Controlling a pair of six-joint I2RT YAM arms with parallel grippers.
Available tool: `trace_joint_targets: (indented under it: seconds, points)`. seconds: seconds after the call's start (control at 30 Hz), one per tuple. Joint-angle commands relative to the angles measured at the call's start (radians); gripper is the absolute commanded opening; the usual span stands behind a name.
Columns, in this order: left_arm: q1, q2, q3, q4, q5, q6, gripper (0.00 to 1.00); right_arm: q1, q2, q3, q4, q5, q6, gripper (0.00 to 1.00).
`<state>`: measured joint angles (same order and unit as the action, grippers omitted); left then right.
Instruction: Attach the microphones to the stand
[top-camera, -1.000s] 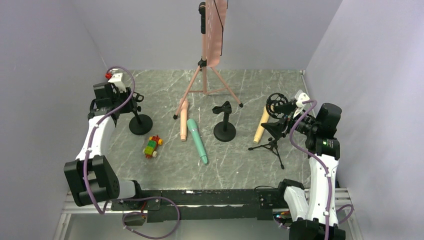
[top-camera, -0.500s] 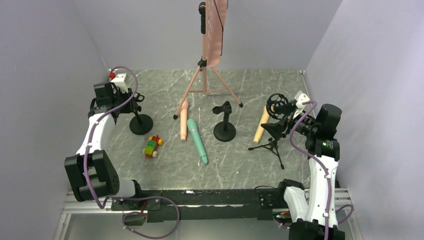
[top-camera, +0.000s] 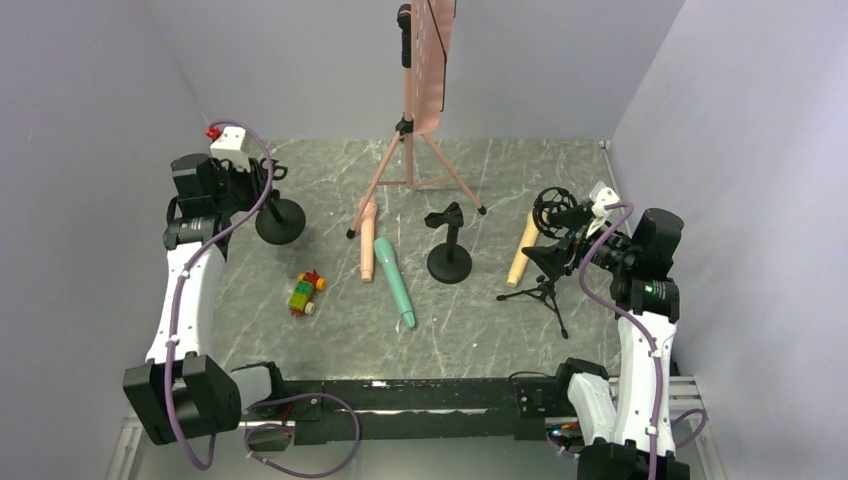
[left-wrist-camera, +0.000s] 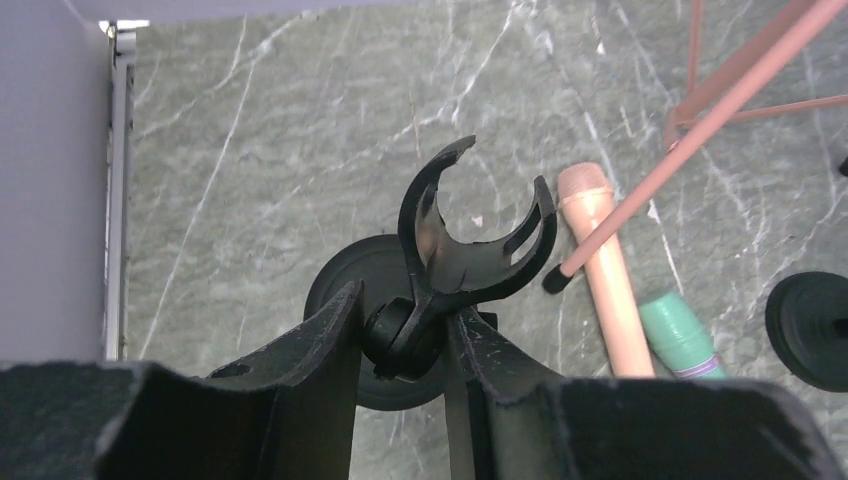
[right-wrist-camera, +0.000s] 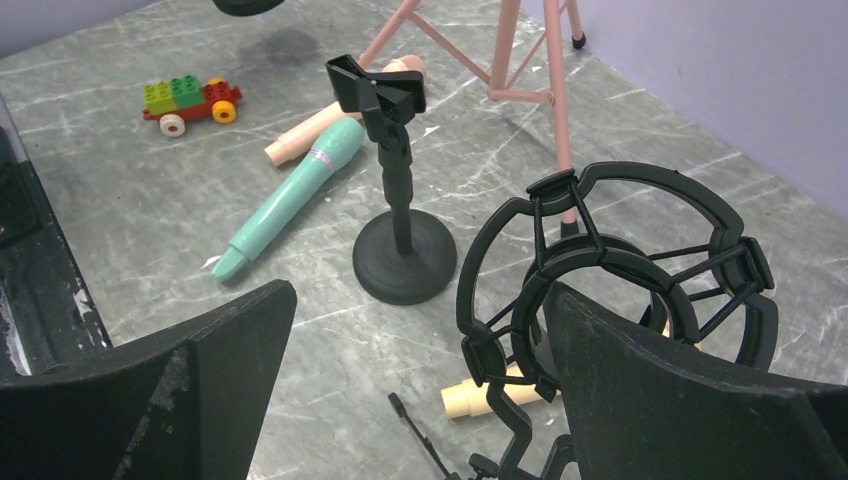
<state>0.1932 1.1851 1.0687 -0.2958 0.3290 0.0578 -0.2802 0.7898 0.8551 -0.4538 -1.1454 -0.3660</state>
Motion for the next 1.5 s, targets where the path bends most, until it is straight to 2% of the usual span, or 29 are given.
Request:
trace_joint_targets:
  seconds: [0.0, 0.17, 0.47, 0.67, 0.9, 1.07, 1.17, 1.4, 1.47]
  points:
    - [-0.043, -0.062, 0.093, 0.047, 0.065, 0.011, 0.0, 0.002, 0.0, -0.03, -0.042, 0.001, 0.027, 1.0]
    - [-0.165, -0.122, 0.147, -0.129, 0.134, 0.005, 0.0, 0.002, 0.002, -0.031, -0.042, 0.001, 0.021, 1.0]
    - [-0.354, -0.357, -0.019, -0.286, 0.215, -0.05, 0.0, 0.002, 0.018, -0.04, -0.034, -0.011, 0.02, 1.0]
    - [-0.516, -0.41, -0.161, -0.254, 0.211, -0.084, 0.0, 0.001, 0.021, -0.045, -0.045, -0.021, -0.007, 1.0]
    - [-0.658, -0.401, -0.247, -0.151, 0.186, 0.006, 0.0, 0.001, 0.026, -0.056, -0.039, -0.025, -0.013, 1.0]
    - [-0.717, -0.355, -0.283, -0.11, 0.141, 0.085, 0.0, 0.002, 0.029, -0.06, -0.037, -0.022, -0.014, 1.0]
    - [-0.751, -0.315, -0.275, -0.141, 0.113, 0.149, 0.0, 0.001, 0.03, -0.061, -0.038, -0.022, -0.017, 1.0]
    - [-0.762, -0.296, -0.292, -0.152, 0.082, 0.215, 0.0, 0.002, 0.029, -0.06, -0.047, -0.039, -0.031, 1.0]
    - [-0.762, -0.3, -0.297, -0.15, 0.061, 0.196, 0.06, 0.002, 0.03, -0.06, -0.047, -0.039, -0.031, 1.0]
